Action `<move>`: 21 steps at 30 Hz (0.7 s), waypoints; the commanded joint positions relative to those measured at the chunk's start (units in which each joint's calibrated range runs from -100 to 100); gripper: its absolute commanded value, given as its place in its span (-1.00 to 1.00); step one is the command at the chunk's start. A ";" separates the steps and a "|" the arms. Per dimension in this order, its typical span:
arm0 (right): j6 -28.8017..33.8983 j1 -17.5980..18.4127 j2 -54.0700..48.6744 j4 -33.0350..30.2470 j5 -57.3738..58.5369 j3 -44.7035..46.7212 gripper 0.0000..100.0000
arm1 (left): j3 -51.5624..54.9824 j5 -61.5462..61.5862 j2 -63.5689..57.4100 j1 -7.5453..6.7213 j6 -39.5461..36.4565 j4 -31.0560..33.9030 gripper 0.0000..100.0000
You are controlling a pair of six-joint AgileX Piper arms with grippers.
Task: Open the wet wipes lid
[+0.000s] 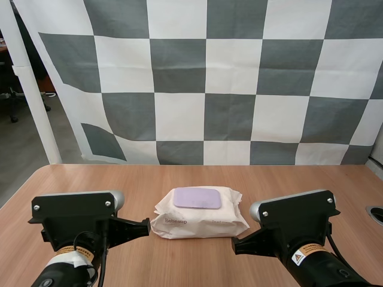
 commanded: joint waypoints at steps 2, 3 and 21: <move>0.04 0.01 0.00 -0.02 -0.14 0.00 -1.00 | 0.00 -0.12 0.00 0.01 0.05 0.01 -1.00; 0.04 0.01 0.00 -0.02 -0.14 0.00 -1.00 | 0.00 -0.34 0.00 0.01 0.05 0.01 -1.00; -0.60 0.01 0.00 0.35 -9.93 -14.22 -1.00 | -13.38 -7.98 0.00 0.01 9.20 0.01 -1.00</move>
